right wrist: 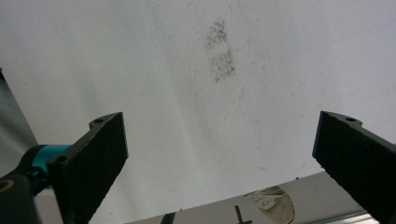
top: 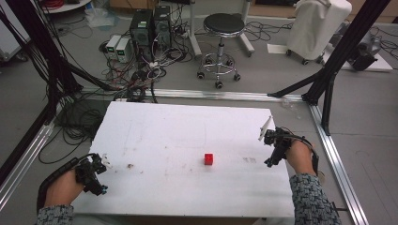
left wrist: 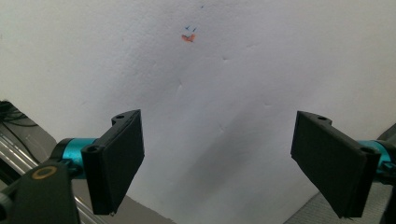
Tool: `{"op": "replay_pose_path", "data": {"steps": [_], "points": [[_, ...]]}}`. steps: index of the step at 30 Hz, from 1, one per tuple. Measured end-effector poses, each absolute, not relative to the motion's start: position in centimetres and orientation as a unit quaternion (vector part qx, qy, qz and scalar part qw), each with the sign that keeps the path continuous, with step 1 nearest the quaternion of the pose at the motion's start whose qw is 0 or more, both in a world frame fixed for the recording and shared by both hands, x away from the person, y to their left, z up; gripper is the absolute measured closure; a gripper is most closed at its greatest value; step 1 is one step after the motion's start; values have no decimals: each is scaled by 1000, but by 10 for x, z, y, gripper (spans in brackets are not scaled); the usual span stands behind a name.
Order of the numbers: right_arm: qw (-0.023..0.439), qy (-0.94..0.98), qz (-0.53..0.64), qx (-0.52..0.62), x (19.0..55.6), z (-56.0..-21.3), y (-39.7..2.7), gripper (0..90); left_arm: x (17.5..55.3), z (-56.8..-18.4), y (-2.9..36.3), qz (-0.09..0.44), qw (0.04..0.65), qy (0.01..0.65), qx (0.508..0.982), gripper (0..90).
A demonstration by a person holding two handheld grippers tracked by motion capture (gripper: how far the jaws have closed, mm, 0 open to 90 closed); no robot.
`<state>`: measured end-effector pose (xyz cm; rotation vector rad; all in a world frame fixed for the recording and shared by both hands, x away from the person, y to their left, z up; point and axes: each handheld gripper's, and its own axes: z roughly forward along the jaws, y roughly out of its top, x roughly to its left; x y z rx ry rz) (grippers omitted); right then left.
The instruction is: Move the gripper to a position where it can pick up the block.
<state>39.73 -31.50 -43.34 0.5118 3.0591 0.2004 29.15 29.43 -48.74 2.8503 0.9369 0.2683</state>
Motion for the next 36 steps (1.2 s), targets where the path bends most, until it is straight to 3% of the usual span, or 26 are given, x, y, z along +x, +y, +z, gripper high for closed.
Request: {"op": "replay_pose_path", "data": {"steps": [18, 36], "points": [[13, 991, 64, 115, 414, -405, -266, 26, 292, -486, 294, 88, 67, 308, 945, 176], [5, 995, 76, 69, 426, -416, -199, 25, 292, -485, 294, 88, 71, 308, 945, 175]]}}
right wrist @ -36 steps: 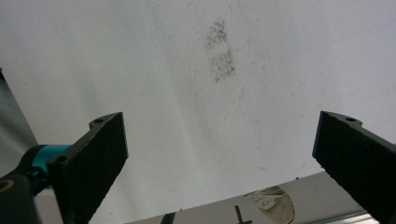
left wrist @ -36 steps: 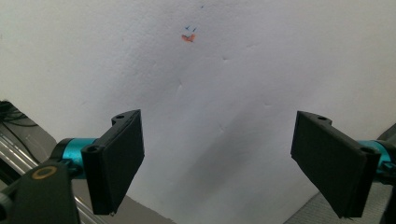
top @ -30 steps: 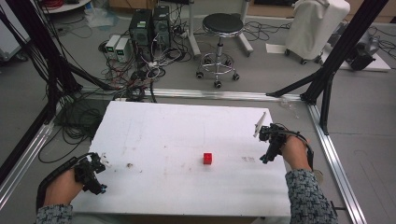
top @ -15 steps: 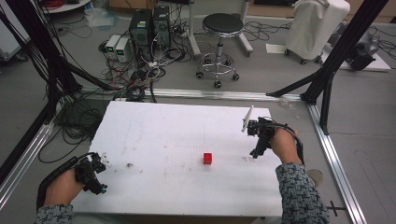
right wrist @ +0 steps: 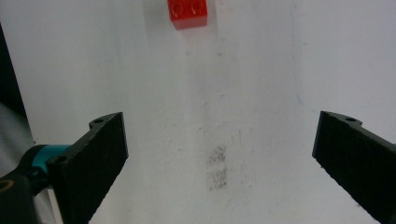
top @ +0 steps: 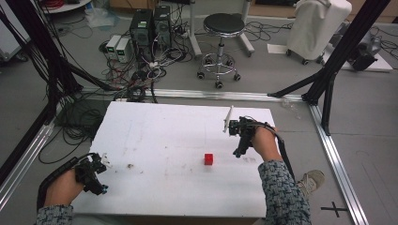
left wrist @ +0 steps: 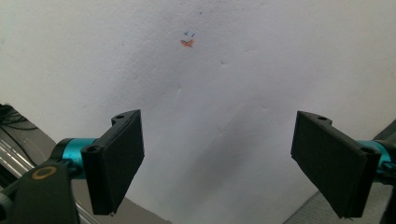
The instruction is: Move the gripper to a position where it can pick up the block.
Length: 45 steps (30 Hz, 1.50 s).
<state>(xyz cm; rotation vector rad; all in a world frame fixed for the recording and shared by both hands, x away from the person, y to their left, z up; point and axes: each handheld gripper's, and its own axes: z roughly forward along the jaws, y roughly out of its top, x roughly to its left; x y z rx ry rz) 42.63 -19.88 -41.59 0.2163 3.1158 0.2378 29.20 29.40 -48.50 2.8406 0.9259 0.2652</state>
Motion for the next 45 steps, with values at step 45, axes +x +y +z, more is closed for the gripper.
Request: {"op": "replay_pose_path", "data": {"steps": [45], "points": [[-13, 999, 44, 8, 429, -491, -119, 25, 293, -486, 292, 88, 76, 306, 945, 174]]}}
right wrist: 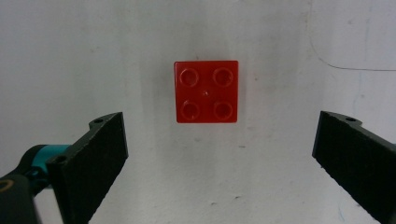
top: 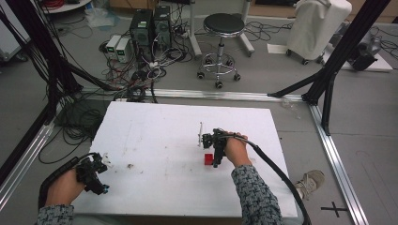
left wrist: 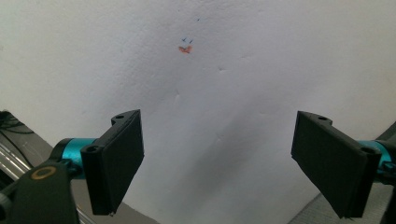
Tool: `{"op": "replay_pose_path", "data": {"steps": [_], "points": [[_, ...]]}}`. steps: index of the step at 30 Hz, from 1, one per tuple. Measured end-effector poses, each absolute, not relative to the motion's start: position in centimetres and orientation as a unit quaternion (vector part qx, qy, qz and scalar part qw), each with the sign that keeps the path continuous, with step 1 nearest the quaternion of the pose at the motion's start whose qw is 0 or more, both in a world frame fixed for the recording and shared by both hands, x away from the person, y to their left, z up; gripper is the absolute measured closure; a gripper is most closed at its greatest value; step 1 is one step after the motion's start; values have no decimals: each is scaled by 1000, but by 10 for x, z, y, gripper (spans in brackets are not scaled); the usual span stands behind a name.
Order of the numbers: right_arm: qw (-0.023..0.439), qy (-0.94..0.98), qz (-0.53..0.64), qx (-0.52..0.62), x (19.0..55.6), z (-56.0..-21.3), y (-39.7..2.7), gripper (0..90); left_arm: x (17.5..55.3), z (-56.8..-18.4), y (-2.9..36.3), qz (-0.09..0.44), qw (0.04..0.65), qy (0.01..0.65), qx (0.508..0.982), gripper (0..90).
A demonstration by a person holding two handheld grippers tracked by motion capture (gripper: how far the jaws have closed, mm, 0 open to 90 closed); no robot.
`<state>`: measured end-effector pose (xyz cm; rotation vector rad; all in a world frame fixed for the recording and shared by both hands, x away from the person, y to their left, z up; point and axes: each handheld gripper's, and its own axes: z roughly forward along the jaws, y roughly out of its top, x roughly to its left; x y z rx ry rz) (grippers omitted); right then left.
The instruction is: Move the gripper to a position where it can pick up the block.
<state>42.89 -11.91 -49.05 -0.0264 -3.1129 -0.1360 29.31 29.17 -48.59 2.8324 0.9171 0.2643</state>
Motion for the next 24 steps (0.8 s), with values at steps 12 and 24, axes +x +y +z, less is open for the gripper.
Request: {"op": "replay_pose_path", "data": {"steps": [12, 24], "points": [[20, -999, -31, -3, 427, -510, -106, 25, 293, -486, 290, 86, 76, 303, 946, 173], [28, -999, -26, -7, 427, -516, -103, 25, 294, -485, 291, 88, 78, 305, 945, 174]]}}
